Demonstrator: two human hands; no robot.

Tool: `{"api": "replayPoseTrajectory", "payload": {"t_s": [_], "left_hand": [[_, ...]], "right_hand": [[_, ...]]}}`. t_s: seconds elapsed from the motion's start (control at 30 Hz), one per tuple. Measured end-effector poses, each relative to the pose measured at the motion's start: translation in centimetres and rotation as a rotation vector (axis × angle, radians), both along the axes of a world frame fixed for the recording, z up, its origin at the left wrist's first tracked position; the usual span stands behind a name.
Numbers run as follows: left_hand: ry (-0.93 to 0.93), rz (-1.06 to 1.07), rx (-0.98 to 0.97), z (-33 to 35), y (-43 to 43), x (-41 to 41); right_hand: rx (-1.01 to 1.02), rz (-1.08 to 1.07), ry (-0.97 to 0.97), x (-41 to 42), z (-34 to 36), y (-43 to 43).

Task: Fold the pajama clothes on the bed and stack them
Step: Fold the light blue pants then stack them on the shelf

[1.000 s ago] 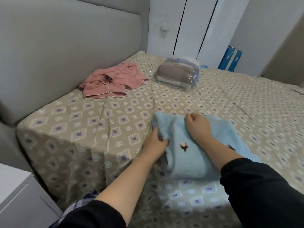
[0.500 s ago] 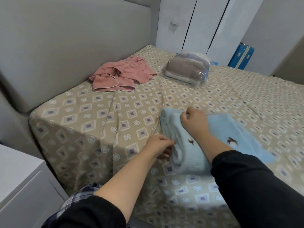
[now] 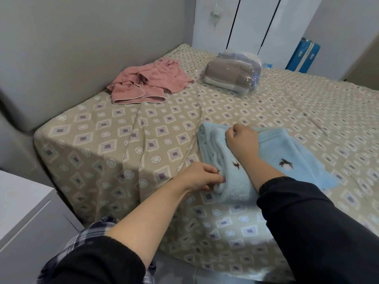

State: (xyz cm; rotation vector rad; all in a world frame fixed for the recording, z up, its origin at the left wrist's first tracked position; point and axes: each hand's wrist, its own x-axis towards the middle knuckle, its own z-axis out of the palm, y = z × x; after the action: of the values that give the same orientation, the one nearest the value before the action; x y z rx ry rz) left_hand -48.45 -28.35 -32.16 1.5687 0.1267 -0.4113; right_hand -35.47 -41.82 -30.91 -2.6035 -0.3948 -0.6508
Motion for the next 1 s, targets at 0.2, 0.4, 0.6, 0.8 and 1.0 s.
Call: {"api": "replayPoseTrajectory", "payload": {"t_s": [0.2,0.4,0.6,0.8,1.0], "left_hand": [[0.028,-0.063,-0.005,-0.6,0.1,-1.2],[-0.001,0.013,-0.045,-0.5,1.0,-2.2],[0.091,0.026,-0.226,-0.3,0.7,-2.6],[-0.016,0.016,-0.025,-0.1,-0.1,-2.4],[-0.019,-0.111,-0.019,-0.3,-0.1,-2.3]], "right_hand": [[-0.005,0.023,-0.002,0.2,-0.2,-0.3],[0.014,0.025,-0.010,0.2,-0.4,-0.3],[0.061,0.028,-0.011,0.1,-0.6,-0.4],[0.062,0.024,-0.017,0.1,-0.6,-0.4],[0.141,0.039,-0.050,-0.2,-0.7,-0.7]]}}
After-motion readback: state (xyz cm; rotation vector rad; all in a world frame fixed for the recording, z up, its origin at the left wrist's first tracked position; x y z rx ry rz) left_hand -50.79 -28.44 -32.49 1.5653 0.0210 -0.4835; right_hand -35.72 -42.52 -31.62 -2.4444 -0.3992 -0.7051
